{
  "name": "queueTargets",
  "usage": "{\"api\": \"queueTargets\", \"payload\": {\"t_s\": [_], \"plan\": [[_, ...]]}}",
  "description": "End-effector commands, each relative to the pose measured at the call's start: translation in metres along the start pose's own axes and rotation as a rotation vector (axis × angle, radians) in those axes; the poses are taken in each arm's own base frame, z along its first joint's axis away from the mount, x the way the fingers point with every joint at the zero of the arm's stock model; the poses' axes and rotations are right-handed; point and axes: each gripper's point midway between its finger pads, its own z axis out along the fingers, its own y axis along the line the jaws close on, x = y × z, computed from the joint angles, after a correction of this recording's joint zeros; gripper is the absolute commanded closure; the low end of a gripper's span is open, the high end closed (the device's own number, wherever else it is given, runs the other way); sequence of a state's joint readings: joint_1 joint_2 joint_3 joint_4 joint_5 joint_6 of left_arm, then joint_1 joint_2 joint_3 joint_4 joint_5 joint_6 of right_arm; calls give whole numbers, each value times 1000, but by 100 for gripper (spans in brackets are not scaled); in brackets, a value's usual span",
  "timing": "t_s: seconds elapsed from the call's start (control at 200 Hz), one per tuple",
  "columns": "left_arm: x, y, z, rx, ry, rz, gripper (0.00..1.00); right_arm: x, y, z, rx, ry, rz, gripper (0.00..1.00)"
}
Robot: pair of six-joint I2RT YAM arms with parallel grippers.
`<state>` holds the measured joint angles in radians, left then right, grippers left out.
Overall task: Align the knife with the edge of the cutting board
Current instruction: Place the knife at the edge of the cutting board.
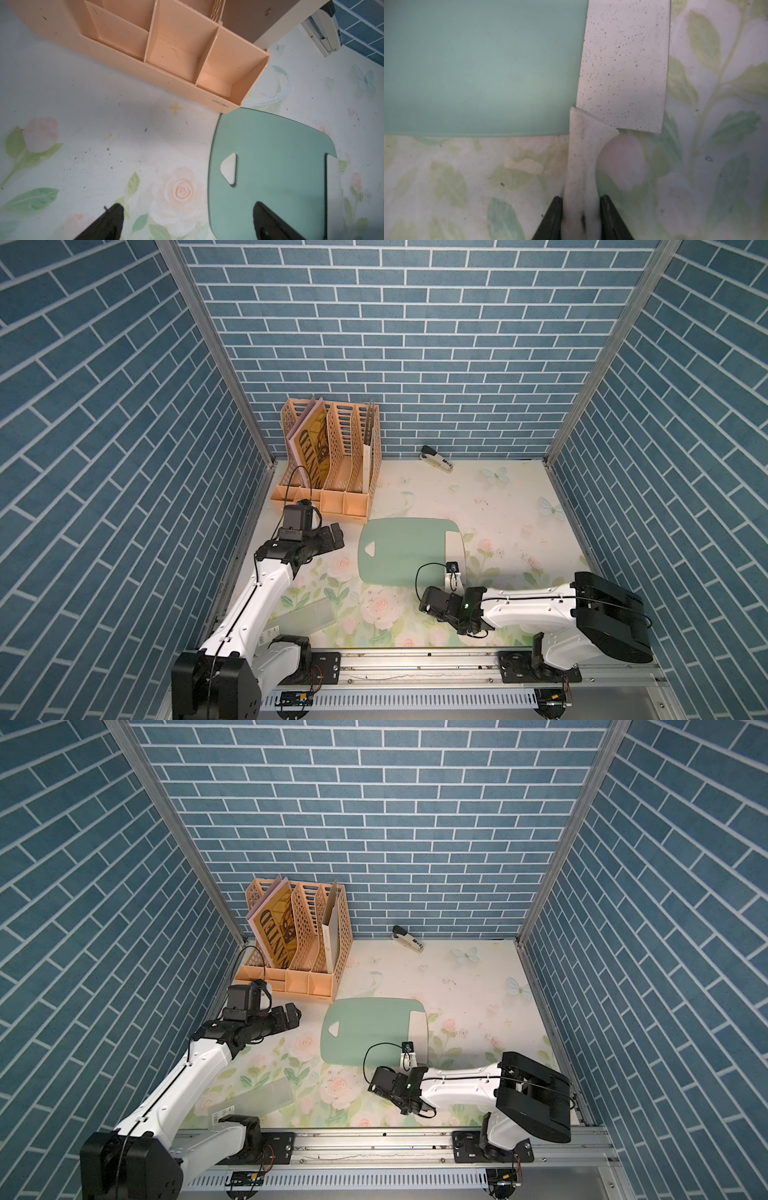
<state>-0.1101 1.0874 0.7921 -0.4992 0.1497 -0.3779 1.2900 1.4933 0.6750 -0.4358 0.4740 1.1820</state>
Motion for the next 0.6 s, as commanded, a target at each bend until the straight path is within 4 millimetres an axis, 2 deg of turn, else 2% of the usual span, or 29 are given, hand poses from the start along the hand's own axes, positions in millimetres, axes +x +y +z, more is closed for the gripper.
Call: {"api": "queueTargets", "payload": {"t_s": [0.0,0.595], "plan": [[3,2,0,-12,3,2,0,9,-13,3,32,32,-12,84],[3,1,-1,-9,-1,4,0,8,-15,1,30,25,-7,86]]}}
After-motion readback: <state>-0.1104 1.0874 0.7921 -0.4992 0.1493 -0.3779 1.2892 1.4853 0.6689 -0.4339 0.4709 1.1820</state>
